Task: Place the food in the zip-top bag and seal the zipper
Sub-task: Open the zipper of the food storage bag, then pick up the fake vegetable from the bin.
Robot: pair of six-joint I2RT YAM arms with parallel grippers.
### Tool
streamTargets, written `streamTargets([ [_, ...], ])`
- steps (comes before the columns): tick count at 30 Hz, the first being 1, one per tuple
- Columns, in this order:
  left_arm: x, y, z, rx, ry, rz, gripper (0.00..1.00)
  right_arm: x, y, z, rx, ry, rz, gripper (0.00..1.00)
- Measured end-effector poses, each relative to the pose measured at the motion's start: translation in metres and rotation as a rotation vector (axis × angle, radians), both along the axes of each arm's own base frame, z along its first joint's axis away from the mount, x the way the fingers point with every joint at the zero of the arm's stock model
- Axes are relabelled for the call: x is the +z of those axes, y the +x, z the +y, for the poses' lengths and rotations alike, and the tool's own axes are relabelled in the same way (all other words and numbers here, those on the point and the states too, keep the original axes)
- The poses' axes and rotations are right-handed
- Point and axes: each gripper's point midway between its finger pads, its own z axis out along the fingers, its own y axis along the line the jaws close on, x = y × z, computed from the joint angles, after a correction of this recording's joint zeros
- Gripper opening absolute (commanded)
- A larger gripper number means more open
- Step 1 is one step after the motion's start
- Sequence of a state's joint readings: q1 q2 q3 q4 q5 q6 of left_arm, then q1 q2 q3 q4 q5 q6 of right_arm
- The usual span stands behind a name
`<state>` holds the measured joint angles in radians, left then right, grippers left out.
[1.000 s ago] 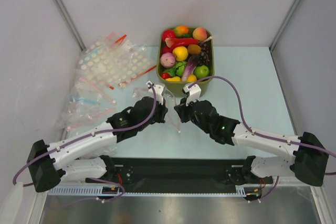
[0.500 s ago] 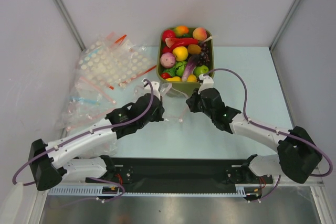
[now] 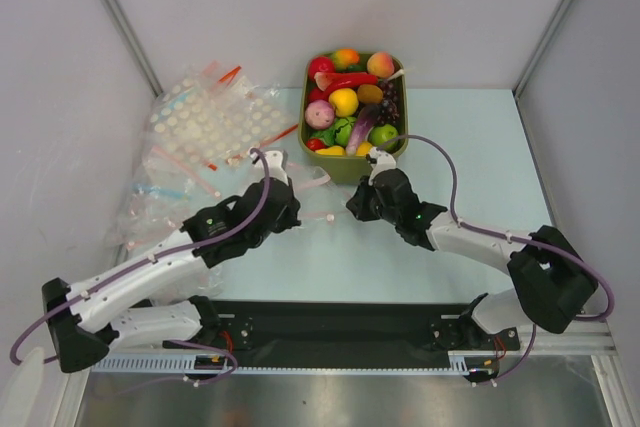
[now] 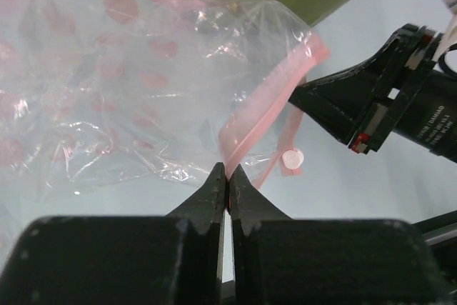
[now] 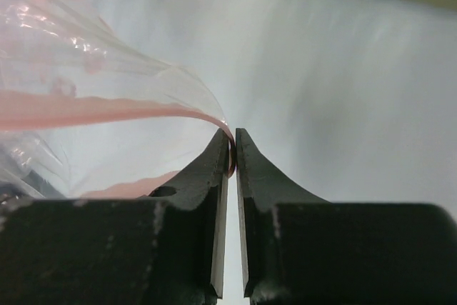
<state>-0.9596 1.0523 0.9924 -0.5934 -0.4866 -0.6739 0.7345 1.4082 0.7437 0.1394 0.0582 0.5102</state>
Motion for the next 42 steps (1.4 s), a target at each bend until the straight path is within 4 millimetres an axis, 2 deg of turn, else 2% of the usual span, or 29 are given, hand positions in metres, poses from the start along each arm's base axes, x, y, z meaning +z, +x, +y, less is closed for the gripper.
streamTargets([
  [3, 0.010, -0.001, 0.009, 0.017, -0.023, -0.038, 0.04, 0.001, -0.002, 0.007, 0.022, 0.026, 0.014, 0.16],
  [6, 0.011, 0.001, 0.012, 0.024, -0.005, -0.051, 0.01, 0.005, -0.002, 0.012, 0.035, 0.045, 0.012, 0.24],
  [7, 0.007, 0.002, 0.012, 0.025, 0.012, -0.048, 0.00, 0.005, -0.002, 0.012, 0.035, 0.046, 0.011, 0.30],
  [12, -0.022, 0.013, -0.002, -0.003, 0.157, 0.011, 0.00, 0.005, -0.005, 0.013, 0.044, 0.046, 0.005, 0.46],
  [15, -0.042, 0.016, -0.012, -0.027, 0.255, 0.050, 0.00, 0.007, -0.009, 0.014, 0.054, 0.049, -0.004, 0.52],
  [18, -0.049, 0.015, -0.014, -0.021, 0.334, 0.058, 0.00, 0.012, -0.011, 0.015, 0.061, 0.057, -0.017, 0.54],
  [22, -0.044, 0.016, -0.005, 0.032, 0.370, 0.035, 0.00, 0.023, -0.015, 0.013, 0.066, 0.076, -0.046, 0.58],
  [28, -0.029, 0.017, 0.014, 0.119, 0.364, -0.006, 0.00, 0.052, -0.017, 0.004, 0.056, 0.113, -0.126, 0.62],
  [34, -0.011, 0.018, 0.050, 0.292, 0.397, -0.050, 0.01, 0.092, -0.016, -0.017, 0.018, 0.159, -0.236, 0.67],
  [37, -0.003, 0.021, 0.063, 0.359, 0.419, -0.064, 0.00, 0.110, -0.010, -0.029, -0.023, 0.181, -0.279, 0.68],
  [42, -0.003, 0.032, 0.075, 0.441, 0.492, -0.043, 0.00, 0.123, 0.018, -0.050, -0.128, 0.171, -0.266, 0.73],
])
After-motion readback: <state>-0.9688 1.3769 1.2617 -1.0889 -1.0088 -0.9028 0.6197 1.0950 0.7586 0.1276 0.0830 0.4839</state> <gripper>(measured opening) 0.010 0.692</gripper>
